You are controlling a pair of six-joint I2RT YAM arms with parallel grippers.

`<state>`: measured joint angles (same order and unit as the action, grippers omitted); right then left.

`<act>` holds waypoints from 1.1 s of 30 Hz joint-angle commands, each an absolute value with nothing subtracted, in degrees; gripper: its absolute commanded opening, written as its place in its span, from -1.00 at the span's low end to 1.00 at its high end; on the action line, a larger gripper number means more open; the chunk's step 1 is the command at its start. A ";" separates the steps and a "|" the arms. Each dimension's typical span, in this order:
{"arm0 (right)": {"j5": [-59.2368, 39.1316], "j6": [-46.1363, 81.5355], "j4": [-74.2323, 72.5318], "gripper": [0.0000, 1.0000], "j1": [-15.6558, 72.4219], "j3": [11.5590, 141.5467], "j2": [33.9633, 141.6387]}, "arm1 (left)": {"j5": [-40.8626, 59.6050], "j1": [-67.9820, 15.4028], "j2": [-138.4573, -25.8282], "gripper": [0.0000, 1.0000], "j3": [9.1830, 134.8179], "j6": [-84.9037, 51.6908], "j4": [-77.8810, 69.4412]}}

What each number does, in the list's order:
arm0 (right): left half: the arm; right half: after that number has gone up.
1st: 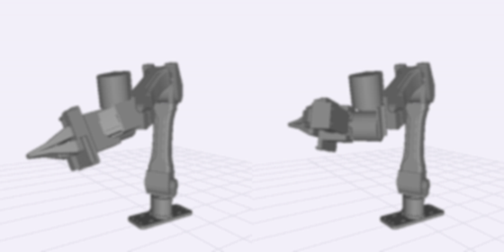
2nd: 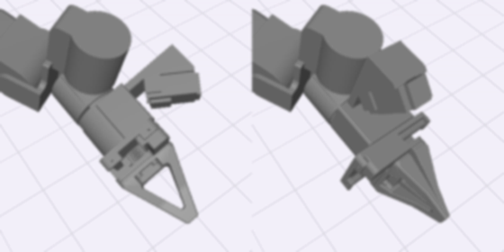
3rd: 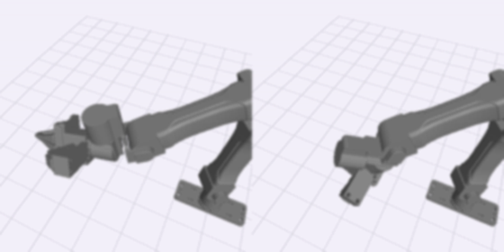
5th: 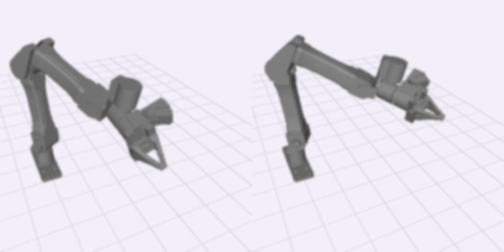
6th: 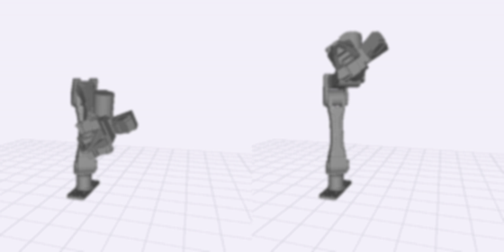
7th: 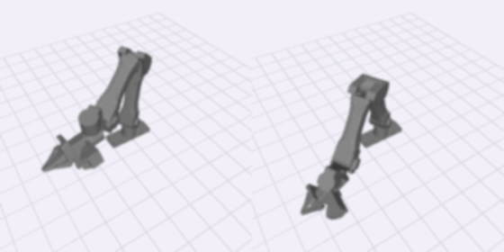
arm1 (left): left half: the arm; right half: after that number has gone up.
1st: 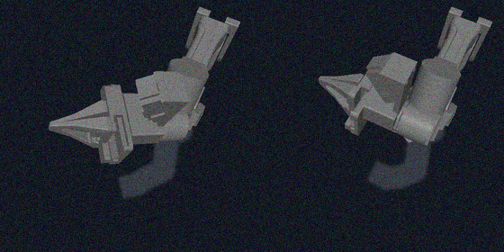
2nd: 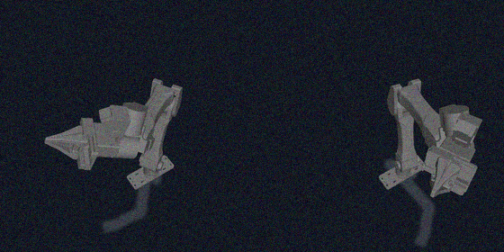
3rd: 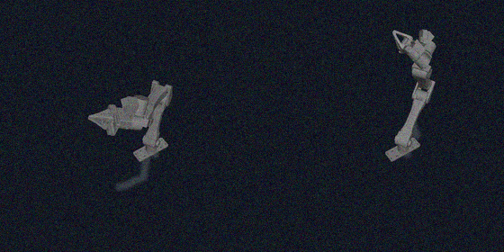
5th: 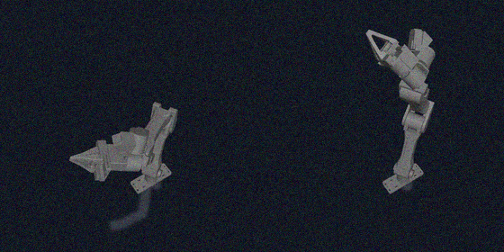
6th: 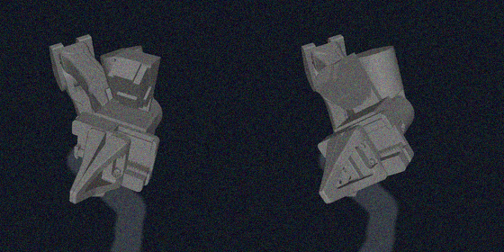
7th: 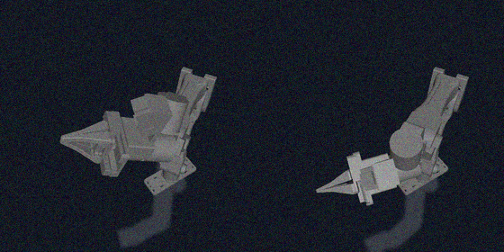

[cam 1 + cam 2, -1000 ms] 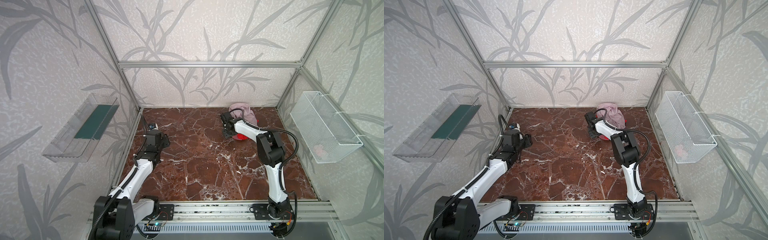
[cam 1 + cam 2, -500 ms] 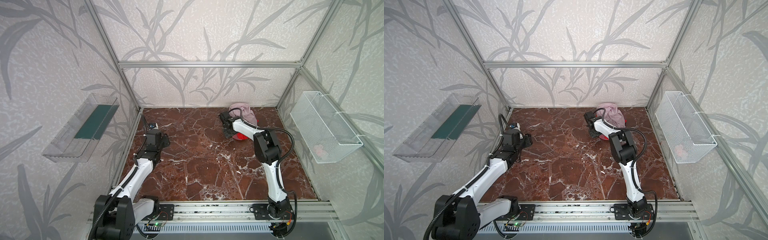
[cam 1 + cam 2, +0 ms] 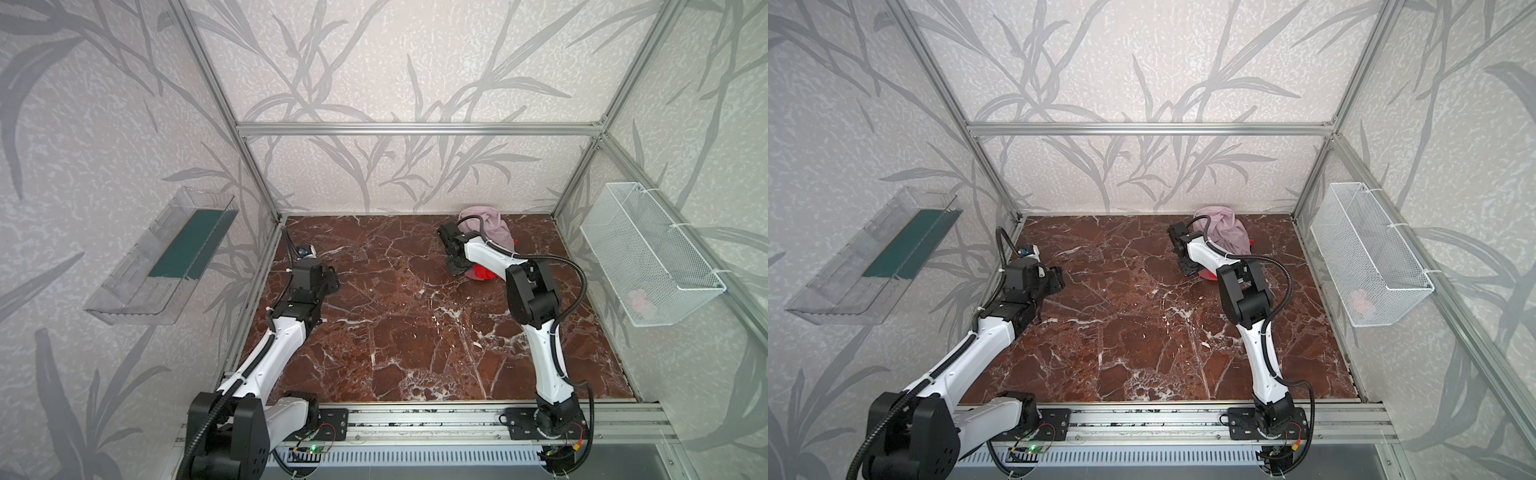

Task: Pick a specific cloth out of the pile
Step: 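Reach the right gripper to the cloth pile and lower onto the pink shirt, then close the right gripper on the dusty-pink shirt edge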

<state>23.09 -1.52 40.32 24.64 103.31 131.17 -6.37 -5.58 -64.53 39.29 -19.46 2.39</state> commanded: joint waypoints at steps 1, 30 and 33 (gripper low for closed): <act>21.22 -0.51 39.48 -1.00 24.55 101.05 126.15 | -7.48 -5.83 -62.52 0.21 40.18 -19.16 3.36; 28.75 -4.53 45.63 -0.21 25.76 105.71 133.50 | -8.36 -5.82 -60.78 0.21 38.66 -19.07 4.04; 30.21 -5.08 45.90 -0.36 25.75 106.41 134.11 | -8.10 -5.80 -61.17 0.21 39.02 -18.98 4.00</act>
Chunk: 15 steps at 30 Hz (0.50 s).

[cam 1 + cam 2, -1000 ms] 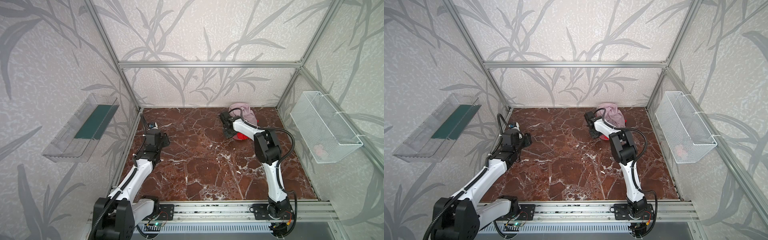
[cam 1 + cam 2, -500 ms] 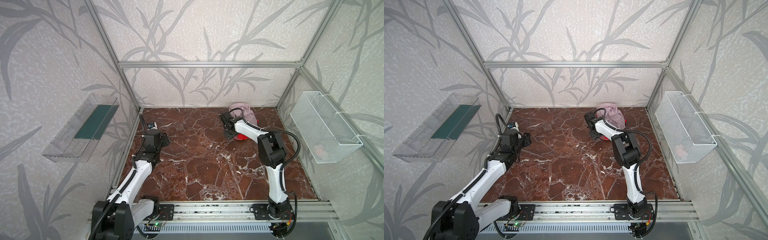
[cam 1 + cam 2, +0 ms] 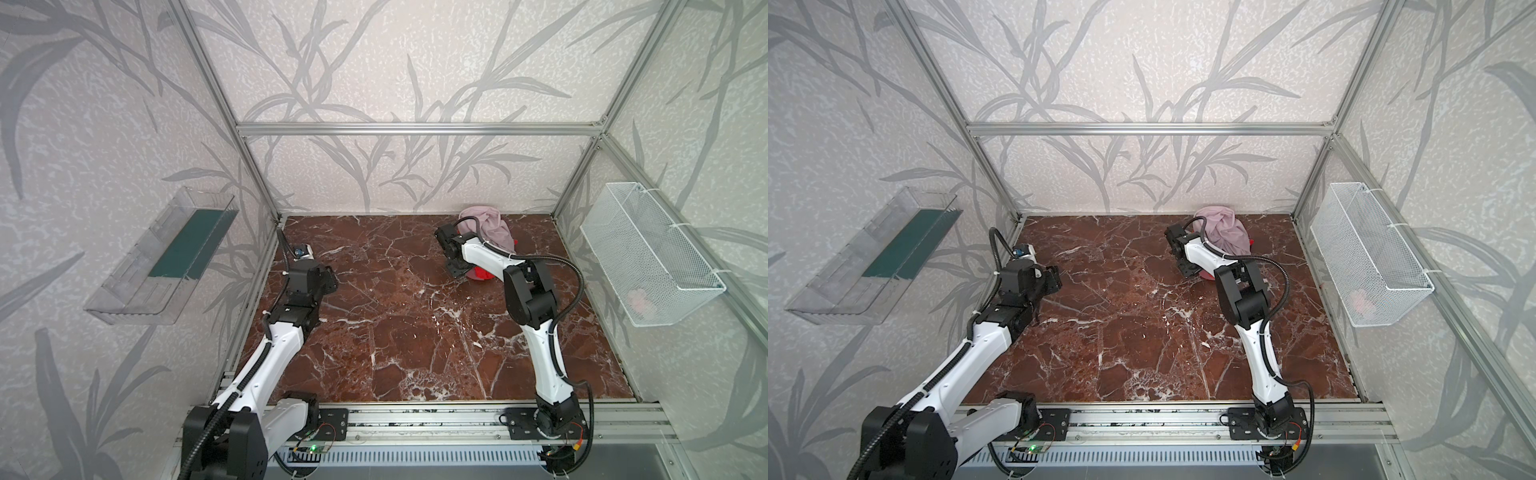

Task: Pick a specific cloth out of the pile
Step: 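Close the right gripper on the dusty-pink shirt edge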

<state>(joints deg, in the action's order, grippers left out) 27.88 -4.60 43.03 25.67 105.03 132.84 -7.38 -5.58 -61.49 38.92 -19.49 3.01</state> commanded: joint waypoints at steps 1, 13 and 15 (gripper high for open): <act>30.55 -5.25 45.97 -0.46 25.75 106.55 134.29 | -8.15 -5.84 -61.32 0.21 39.18 -18.98 3.96; 23.38 -3.01 38.56 -1.00 25.48 99.01 122.64 | -7.00 -5.87 -61.47 0.21 40.16 -19.99 4.51; 21.60 -2.29 36.47 -1.00 24.97 96.54 118.68 | -6.18 -5.82 -61.65 0.21 40.47 -20.58 4.65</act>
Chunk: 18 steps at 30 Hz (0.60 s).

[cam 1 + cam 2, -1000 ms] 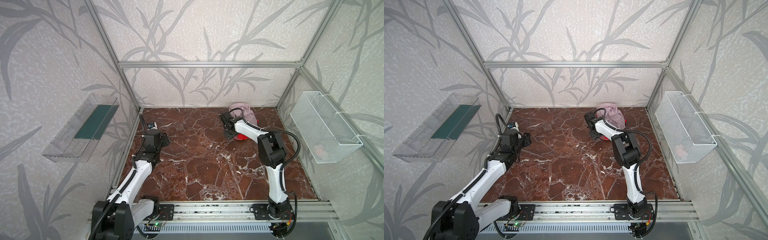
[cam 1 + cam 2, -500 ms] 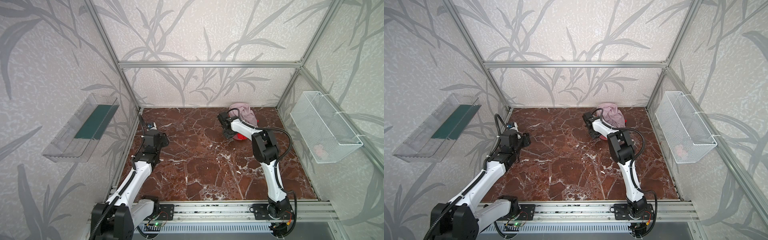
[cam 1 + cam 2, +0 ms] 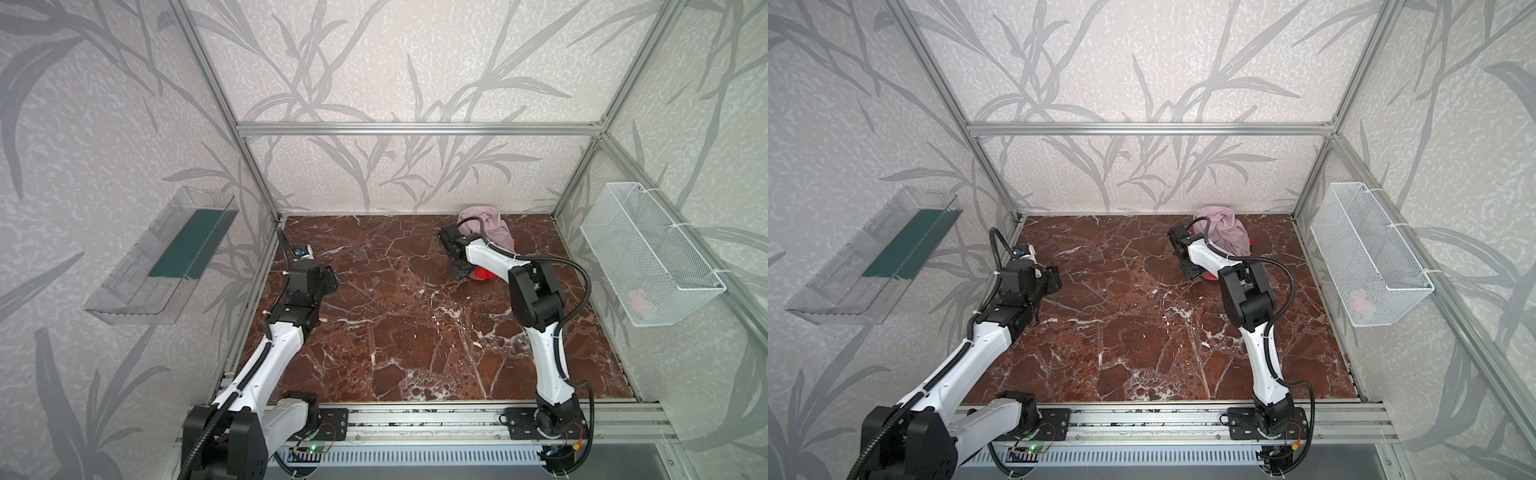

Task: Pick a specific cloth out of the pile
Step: 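Close the right gripper on the dusty-pink shirt edge, then lift the pink shirt with the right gripper and pull it out of the pile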

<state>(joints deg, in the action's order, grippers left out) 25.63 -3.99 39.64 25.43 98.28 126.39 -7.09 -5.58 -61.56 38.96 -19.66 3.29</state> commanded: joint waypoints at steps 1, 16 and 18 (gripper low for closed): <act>20.47 -1.82 35.69 -1.00 24.59 95.40 116.61 | -5.81 -5.90 -61.74 0.20 40.75 -20.80 4.87; 9.16 4.60 26.43 -1.00 17.93 81.36 93.48 | -4.39 -6.07 -61.01 0.18 41.15 -22.27 5.21; 7.14 5.84 26.42 -1.00 16.79 80.95 92.11 | -3.79 -6.09 -60.74 0.18 41.46 -22.28 5.49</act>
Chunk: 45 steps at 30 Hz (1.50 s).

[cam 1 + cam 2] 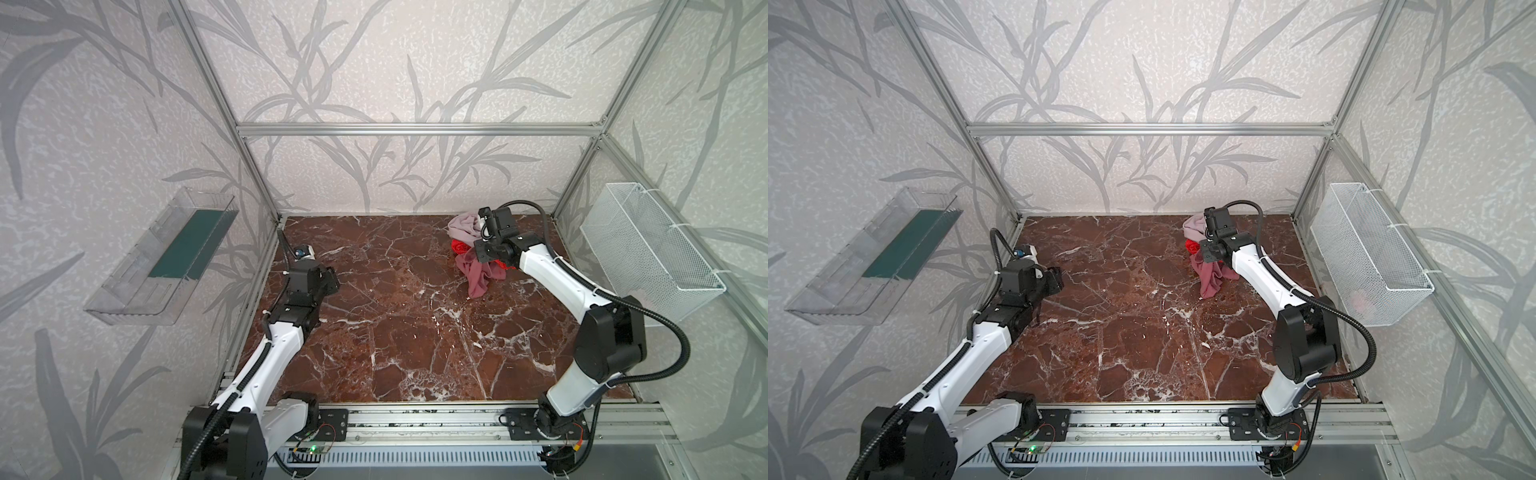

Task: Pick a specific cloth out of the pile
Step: 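Lift the pink shirt with the right gripper and pull it out of the pile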

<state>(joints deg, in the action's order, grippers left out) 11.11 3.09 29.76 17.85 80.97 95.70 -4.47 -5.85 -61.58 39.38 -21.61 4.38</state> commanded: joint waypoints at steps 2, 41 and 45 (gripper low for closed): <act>4.98 6.51 26.59 -1.00 16.01 81.06 90.94 | -3.59 -6.07 -60.67 0.18 41.57 -22.05 5.64; -15.39 17.57 26.83 -1.00 6.61 101.73 79.09 | -0.78 -6.88 -58.62 0.12 45.21 -24.84 7.58; -16.11 18.10 27.37 -1.00 6.50 104.95 79.30 | -0.89 -6.86 -58.02 0.12 45.86 -24.53 8.23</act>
